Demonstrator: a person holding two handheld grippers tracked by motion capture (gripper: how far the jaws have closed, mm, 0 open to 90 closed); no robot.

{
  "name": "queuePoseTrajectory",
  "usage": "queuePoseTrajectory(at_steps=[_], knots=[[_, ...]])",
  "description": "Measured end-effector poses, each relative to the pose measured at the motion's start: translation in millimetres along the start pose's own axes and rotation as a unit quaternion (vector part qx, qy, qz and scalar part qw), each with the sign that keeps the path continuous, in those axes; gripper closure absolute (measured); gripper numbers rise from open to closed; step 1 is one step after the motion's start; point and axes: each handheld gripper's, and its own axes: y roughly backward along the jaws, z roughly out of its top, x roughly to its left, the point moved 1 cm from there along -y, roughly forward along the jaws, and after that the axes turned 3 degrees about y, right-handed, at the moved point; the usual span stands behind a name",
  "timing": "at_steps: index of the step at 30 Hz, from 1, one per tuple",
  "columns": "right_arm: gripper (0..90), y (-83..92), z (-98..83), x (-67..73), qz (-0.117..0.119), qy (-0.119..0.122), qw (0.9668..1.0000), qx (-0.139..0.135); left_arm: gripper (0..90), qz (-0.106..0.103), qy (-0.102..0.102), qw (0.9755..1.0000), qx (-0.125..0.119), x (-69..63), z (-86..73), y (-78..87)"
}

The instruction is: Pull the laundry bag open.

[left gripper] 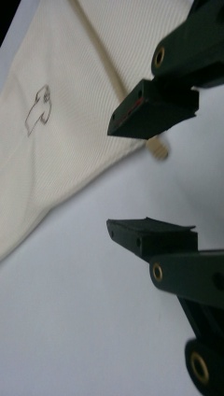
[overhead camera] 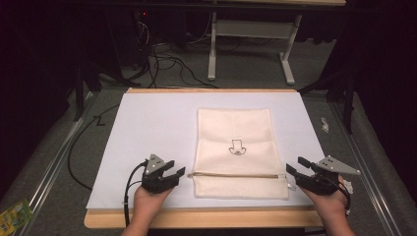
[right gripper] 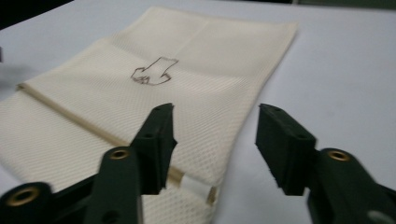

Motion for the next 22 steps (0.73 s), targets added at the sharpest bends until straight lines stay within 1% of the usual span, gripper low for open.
queuePoseTrajectory(at_steps=[1, 2, 3, 4, 5, 6, 7, 8, 9, 10, 11, 12, 13, 14, 15, 16, 20, 22], knots=[[30.3, -0.5, -0.1, -3.2, -0.014, 0.011, 0.9998, -0.005, 39.0, 0.04, -0.027, 0.9987, -0.013, 8.2, 3.0, 6.9], [27.3, -0.4, -0.8, -6.9, -0.029, 0.014, 0.9995, -0.006, 35.0, 0.062, -0.043, 0.997, -0.014, 13.2, 4.4, 10.9], [24.7, 0.1, -1.4, -12.6, -0.045, 0.018, 0.9988, -0.007, 30.6, 0.085, -0.059, 0.9945, -0.01, 19.0, 5.1, 16.1], [24.7, 0.1, -1.4, -12.6, -0.045, 0.018, 0.9988, -0.007, 26.0, 0.085, -0.059, 0.9945, -0.01, 19.0, 5.1, 16.1], [20.9, 4.1, -4.1, -26.6, -0.079, 0.01, 0.9968, -0.007, 23.0, 0.128, -0.078, 0.9887, -0.009, 33.1, 3.2, 29.7], [18.6, 7.3, -5.9, -33.5, -0.094, -0.001, 0.9955, -0.007, 21.3, 0.128, -0.078, 0.9887, -0.009, 33.1, 3.2, 29.7], [16.5, 10.8, -7.4, -39.5, -0.104, -0.011, 0.9945, -0.007, 18.8, 0.15, -0.064, 0.9865, -0.009, 49.1, 0.6, 42.4], [15.7, 13.4, -8.5, -43.9, -0.109, -0.018, 0.9939, -0.008, 16.9, 0.153, -0.046, 0.987, -0.013, 55.7, -0.7, 47.4], [15.2, 14.6, -9.2, -46.2, -0.11, -0.022, 0.9937, -0.01, 15.8, 0.153, -0.046, 0.987, -0.013, 55.7, -0.7, 47.4], [14.7, 14.3, -9.6, -46.5, -0.108, -0.022, 0.9938, -0.009, 15.4, 0.144, -0.006, 0.9892, -0.025, 64.2, -2.1, 52.1], [14.7, 14.3, -9.6, -46.5, -0.108, -0.022, 0.9938, -0.009, 14.4, 0.144, -0.006, 0.9892, -0.025, 64.2, -2.1, 52.1], [14.0, 12.6, -9.4, -45.1, -0.104, -0.024, 0.9942, -0.009, 14.4, 0.142, 0.006, 0.9895, -0.027, 65.5, -1.7, 51.8], [13.1, 10.2, -8.8, -43.3, -0.096, -0.023, 0.9951, -0.006, 13.0, 0.14, 0.008, 0.9898, -0.028, 64.9, -1.0, 50.8], [12.5, 7.9, -7.9, -40.7, -0.092, -0.021, 0.9955, -0.003, 12.4, 0.139, 0.002, 0.99, -0.025, 63.0, -0.4, 49.3], [12.5, 5.6, -6.6, -36.2, -0.086, -0.01, 0.9963, -0.001, 11.8, 0.136, -0.012, 0.9904, -0.018, 58.9, -0.1, 45.7], [12.6, 5.8, -6.3, -34.4, -0.083, -0.01, 0.9965, -0.001, 11.6, 0.134, -0.015, 0.9908, -0.015, 57.5, -0.3, 44.3], [12.5, 6.9, -6.1, -33.9, -0.084, -0.01, 0.9964, -0.004, 9.7, 0.129, -0.017, 0.9915, -0.008, 56.7, -1.0, 41.6], [12.3, 6.7, -6.7, -35.3, -0.085, -0.013, 0.9963, -0.003, 6.5, 0.13, -0.016, 0.9914, -0.003, 58.1, -1.0, 39.9]])
